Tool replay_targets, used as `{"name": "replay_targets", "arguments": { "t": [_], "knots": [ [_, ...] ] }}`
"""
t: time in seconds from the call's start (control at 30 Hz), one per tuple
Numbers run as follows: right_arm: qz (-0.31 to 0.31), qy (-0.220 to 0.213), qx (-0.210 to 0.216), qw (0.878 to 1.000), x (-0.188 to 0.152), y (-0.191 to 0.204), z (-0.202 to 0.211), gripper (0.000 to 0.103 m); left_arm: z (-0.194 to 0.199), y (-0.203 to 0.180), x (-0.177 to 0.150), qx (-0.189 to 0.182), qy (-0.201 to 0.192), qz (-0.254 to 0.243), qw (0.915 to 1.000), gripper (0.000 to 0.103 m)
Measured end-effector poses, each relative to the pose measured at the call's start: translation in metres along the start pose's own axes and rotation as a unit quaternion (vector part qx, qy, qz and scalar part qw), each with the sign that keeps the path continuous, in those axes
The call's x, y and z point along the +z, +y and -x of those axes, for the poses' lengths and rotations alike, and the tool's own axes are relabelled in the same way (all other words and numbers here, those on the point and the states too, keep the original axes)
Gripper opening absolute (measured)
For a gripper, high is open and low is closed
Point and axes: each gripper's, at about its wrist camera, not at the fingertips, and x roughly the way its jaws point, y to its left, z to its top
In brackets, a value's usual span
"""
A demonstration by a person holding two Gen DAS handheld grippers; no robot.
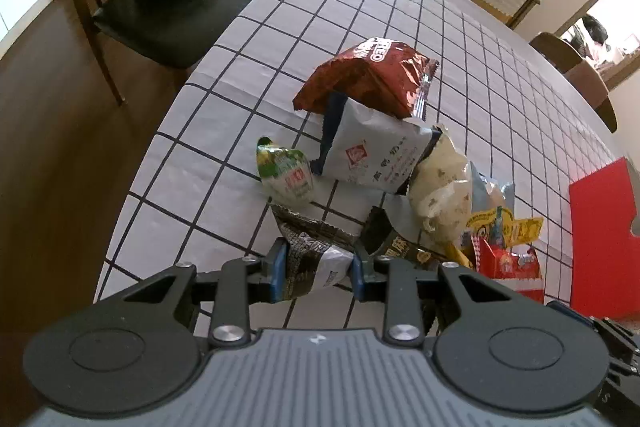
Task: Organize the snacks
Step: 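Lift the red bag with the right gripper while the left lifts the black bag toward the box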
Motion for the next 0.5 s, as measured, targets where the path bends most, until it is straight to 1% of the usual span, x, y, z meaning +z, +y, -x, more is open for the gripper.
{"name": "replay_targets", "arguments": {
  "t": [0.17,0.27,0.37,0.43,0.47,0.5],
  "knots": [
    [0.084,0.009,0.026,0.996,0.002,0.011,0.009,0.035,0.004,0.000,-0.004,-0.001,-0.002,-0.006,1.0000,0.030],
    [0.129,0.011,0.045,0.991,0.009,0.014,0.010,0.036,0.007,0.001,-0.006,-0.002,-0.005,-0.005,1.0000,0.030],
    [0.172,0.014,0.056,0.983,0.013,0.017,0.009,0.040,0.012,0.002,-0.008,-0.003,-0.009,0.003,0.9999,0.030],
    [0.205,0.020,0.056,0.977,0.017,0.021,0.004,0.052,0.016,0.001,-0.010,-0.008,-0.010,0.009,0.9999,0.030],
    [0.222,0.022,0.056,0.973,0.019,0.022,0.002,0.070,0.019,0.000,-0.011,-0.011,-0.011,0.011,0.9998,0.030],
    [0.237,0.018,0.056,0.970,0.020,0.024,0.000,0.092,0.022,-0.001,-0.012,-0.014,-0.013,0.012,0.9998,0.030]
  ]
}}
